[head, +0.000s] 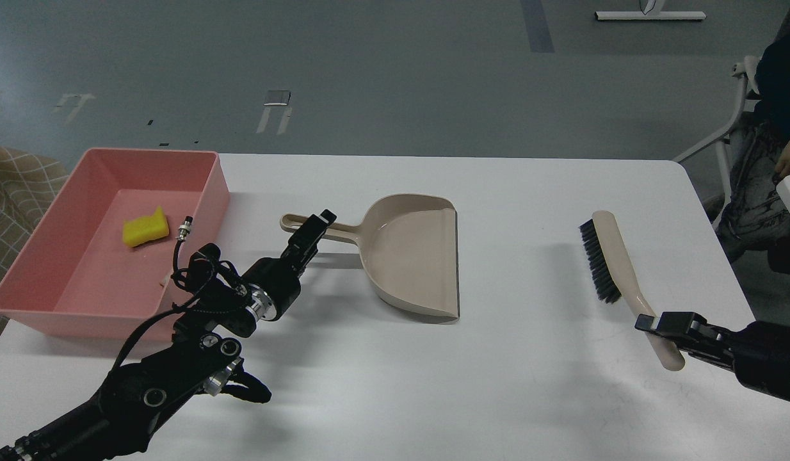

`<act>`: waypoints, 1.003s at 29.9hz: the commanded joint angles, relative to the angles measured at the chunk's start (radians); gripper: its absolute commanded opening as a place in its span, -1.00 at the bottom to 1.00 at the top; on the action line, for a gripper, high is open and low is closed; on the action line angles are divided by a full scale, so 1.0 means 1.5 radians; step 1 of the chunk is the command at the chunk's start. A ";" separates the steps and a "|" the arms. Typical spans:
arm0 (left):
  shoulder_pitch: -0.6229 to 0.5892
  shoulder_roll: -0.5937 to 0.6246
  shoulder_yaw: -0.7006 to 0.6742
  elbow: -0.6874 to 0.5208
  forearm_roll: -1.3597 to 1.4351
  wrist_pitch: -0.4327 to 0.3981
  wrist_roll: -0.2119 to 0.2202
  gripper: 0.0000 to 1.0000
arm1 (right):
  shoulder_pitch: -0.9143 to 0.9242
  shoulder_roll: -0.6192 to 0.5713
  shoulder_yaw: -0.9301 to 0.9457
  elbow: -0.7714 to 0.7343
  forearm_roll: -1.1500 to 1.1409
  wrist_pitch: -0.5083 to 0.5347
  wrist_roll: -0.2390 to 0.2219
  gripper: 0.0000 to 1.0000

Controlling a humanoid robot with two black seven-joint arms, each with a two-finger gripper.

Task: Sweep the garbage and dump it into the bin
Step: 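Release the brush from the right gripper onto the table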

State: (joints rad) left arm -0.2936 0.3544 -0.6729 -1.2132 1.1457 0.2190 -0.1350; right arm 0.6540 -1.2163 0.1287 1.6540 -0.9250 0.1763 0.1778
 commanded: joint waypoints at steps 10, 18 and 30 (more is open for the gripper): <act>0.045 0.046 0.010 -0.056 0.004 -0.004 -0.002 0.95 | 0.010 0.050 0.000 -0.077 0.000 0.008 0.000 -1.00; 0.070 0.081 0.005 -0.089 0.004 -0.005 -0.006 0.95 | 0.010 0.065 0.000 -0.083 0.000 0.010 -0.001 -1.00; 0.067 0.086 -0.003 -0.094 0.004 -0.005 -0.011 0.95 | 0.012 0.064 0.000 -0.080 0.002 0.010 -0.007 0.03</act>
State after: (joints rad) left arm -0.1928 0.4842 -0.6765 -1.3546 1.1520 0.2117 -0.1519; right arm 0.6706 -1.1188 0.1289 1.5318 -0.9224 0.1918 0.1700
